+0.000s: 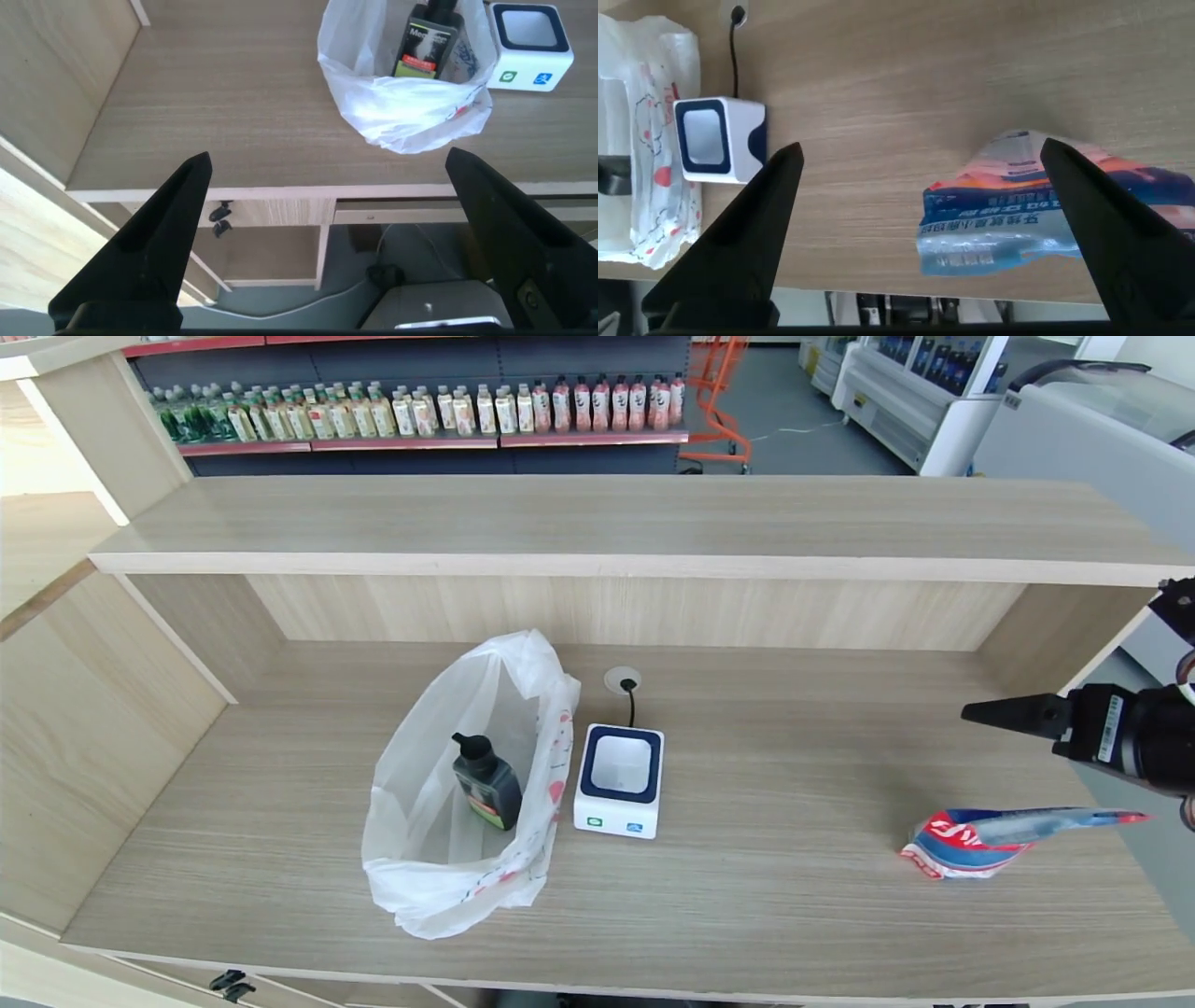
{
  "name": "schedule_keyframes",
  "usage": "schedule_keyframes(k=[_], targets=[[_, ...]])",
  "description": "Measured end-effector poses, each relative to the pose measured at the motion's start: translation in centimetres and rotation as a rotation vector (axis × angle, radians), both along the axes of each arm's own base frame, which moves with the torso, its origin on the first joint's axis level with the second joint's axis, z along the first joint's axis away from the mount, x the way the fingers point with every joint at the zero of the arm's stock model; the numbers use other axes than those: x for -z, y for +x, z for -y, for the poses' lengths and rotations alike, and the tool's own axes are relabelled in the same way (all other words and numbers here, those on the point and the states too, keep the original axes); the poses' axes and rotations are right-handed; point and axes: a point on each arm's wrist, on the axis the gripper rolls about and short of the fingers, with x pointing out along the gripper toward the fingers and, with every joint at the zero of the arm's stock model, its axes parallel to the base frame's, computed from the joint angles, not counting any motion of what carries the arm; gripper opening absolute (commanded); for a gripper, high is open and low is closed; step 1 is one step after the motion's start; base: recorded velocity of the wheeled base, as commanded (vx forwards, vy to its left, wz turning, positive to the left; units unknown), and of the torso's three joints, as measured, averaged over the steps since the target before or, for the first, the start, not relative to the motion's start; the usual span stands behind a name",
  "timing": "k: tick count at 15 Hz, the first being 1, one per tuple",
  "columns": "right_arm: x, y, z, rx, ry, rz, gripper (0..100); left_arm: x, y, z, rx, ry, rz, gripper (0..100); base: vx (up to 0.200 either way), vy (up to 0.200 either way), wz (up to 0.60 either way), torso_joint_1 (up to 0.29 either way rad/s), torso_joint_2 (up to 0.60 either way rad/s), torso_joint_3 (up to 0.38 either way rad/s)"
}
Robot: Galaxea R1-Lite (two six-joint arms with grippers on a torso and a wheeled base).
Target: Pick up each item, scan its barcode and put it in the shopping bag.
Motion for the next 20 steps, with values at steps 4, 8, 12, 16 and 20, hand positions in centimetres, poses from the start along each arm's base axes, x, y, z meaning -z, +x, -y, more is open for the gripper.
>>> schedule_keyframes(k=[4, 8, 12, 16, 20], targets=[[0.3, 0.1, 0.0, 0.034, 0.064, -0.025, 100, 0.0, 0.0, 0.0, 0.0, 0.0, -0.001, 100, 0.0, -0.05, 0.0, -0.001, 0.0, 0.001], [-3.1, 0.6, -1.7, 0.131, 0.431, -0.038, 100, 0.0, 0.0, 0.0, 0.0, 0.0, 0.0, 100, 0.0, 0.0, 0.0, 0.0, 0.0, 0.0], [-3.1, 0.6, -2.7, 0.335, 0.386, -0.104, 100, 0.0, 0.0, 0.0, 0.001, 0.0, 0.0, 100, 0.0, 0.0, 0.0, 0.0, 0.0, 0.0], [-1.5, 0.1, -2.8, 0.476, 0.431, -0.272, 100, 0.0, 0.0, 0.0, 0.0, 0.0, 0.0, 100, 0.0, 0.0, 0.0, 0.0, 0.0, 0.0], [-0.2, -0.7, -2.9, 0.501, 0.424, -0.347, 100, 0.0, 0.0, 0.0, 0.0, 0.0, 0.0, 100, 0.0, 0.0, 0.0, 0.0, 0.0, 0.0]])
